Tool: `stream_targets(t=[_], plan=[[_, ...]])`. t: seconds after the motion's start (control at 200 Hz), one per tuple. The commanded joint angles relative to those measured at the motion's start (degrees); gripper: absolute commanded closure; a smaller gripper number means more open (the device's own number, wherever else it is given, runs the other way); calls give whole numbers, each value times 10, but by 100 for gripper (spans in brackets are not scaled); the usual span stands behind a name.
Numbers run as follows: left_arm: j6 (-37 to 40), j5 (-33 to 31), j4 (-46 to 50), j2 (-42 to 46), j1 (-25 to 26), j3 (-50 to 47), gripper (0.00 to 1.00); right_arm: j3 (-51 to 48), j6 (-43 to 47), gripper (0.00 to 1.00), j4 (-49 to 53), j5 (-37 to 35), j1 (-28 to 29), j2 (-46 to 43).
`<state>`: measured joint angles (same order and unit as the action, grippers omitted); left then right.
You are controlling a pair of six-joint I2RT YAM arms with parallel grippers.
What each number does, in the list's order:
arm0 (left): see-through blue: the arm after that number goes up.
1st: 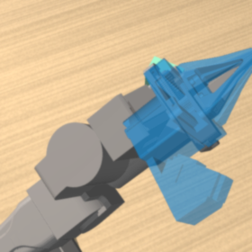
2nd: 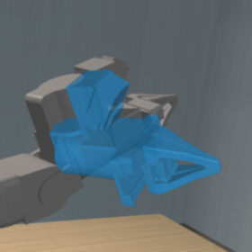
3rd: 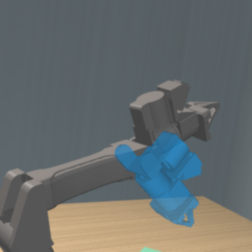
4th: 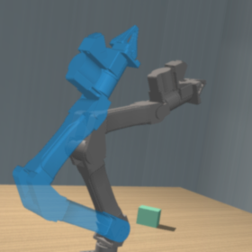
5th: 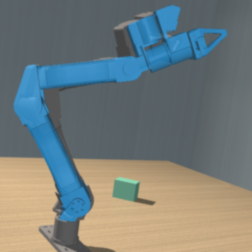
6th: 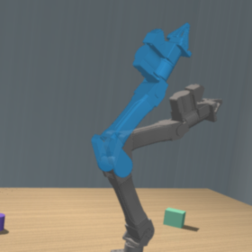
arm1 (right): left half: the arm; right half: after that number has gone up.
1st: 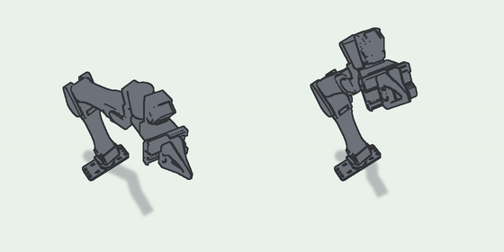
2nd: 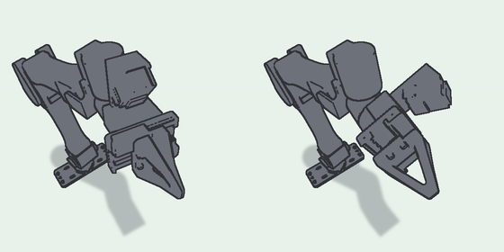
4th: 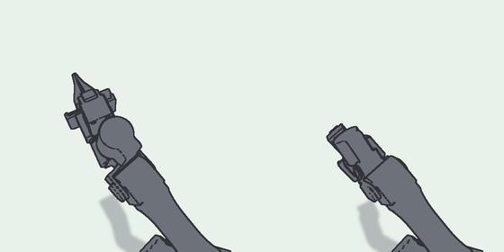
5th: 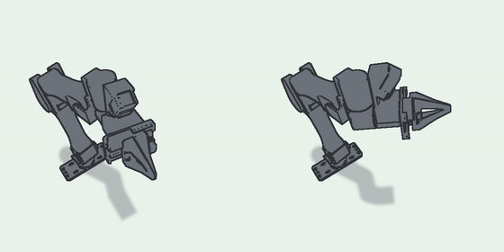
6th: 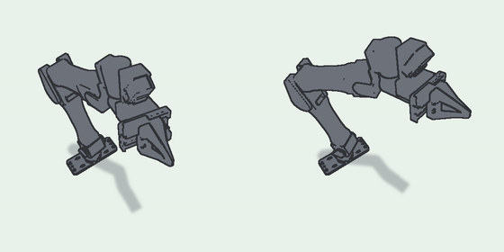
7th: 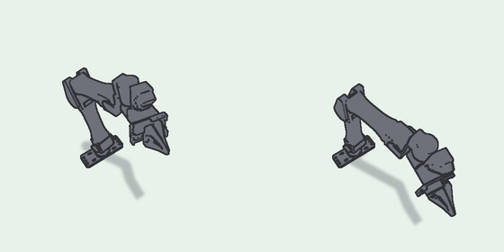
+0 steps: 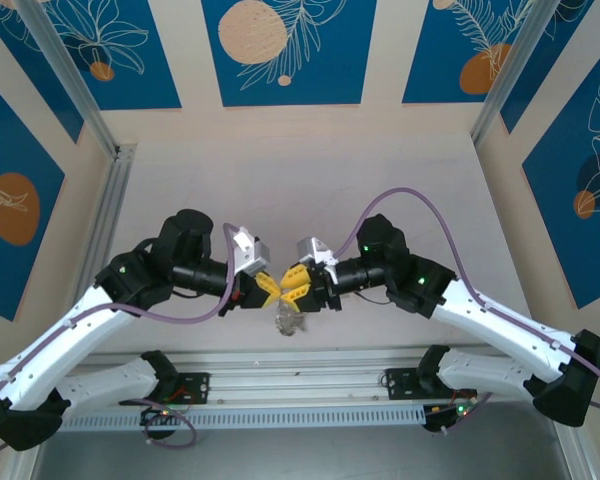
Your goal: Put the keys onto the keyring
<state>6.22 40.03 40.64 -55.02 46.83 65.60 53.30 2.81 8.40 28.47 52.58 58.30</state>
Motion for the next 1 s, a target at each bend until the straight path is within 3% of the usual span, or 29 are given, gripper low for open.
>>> stream_targets(t=[0.0,0.355,0.875,0.995], plan=[[19,2,6,0,11,28,100,23,16,75,21,-6,6,6],[17,-12,0,-3,13,31,100,27,31,87,45,6,12,12],[25,-24,8,-14,13,47,100,18,31,77,58,30,8,-14],[25,-23,11,-14,13,49,100,16,30,82,57,39,3,-20]])
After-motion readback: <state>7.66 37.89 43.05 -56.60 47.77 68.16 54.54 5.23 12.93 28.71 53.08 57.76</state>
